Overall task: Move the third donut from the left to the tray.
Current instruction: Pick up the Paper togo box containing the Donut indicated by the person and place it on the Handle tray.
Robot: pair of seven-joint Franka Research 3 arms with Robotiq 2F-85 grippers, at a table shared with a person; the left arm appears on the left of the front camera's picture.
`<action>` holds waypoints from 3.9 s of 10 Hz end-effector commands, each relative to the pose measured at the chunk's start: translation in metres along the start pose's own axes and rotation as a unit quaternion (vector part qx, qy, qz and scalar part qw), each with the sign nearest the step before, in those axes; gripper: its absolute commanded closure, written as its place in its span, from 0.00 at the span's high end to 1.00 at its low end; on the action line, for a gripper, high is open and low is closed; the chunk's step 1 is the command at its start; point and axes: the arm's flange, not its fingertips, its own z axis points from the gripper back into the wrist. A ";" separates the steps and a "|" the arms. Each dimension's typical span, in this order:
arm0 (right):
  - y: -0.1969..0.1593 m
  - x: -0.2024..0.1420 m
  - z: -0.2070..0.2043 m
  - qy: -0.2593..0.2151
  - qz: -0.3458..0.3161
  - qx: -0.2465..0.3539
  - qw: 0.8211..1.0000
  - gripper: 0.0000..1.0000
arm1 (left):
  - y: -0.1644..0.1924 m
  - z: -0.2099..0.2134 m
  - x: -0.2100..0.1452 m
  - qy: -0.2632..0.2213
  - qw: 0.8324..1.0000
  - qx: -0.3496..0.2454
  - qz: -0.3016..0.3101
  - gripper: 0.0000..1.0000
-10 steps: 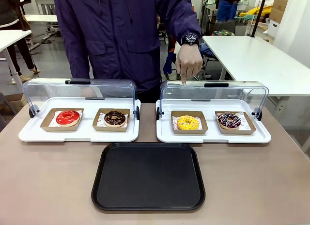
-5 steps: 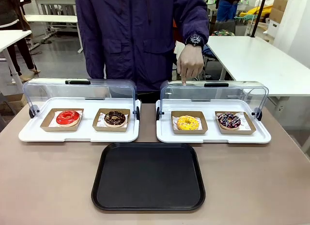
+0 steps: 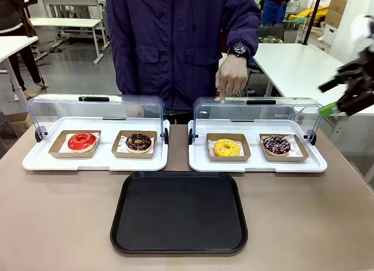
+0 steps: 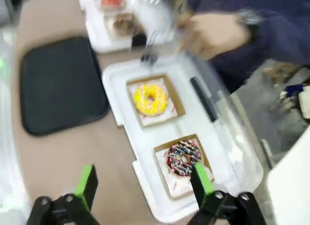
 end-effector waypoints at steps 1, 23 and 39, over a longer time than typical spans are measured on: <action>0.009 0.022 -0.043 0.091 0.049 0.015 0.995 1.00 | -0.001 0.002 0.001 -0.002 1.000 -0.003 -0.004 1.00; -0.023 0.059 -0.257 0.247 0.139 0.063 0.957 1.00 | -0.001 0.002 0.001 -0.002 1.000 -0.003 -0.004 1.00; -0.010 0.021 -0.318 0.266 0.173 0.027 0.948 1.00 | -0.001 0.002 0.001 -0.002 1.000 -0.003 -0.004 1.00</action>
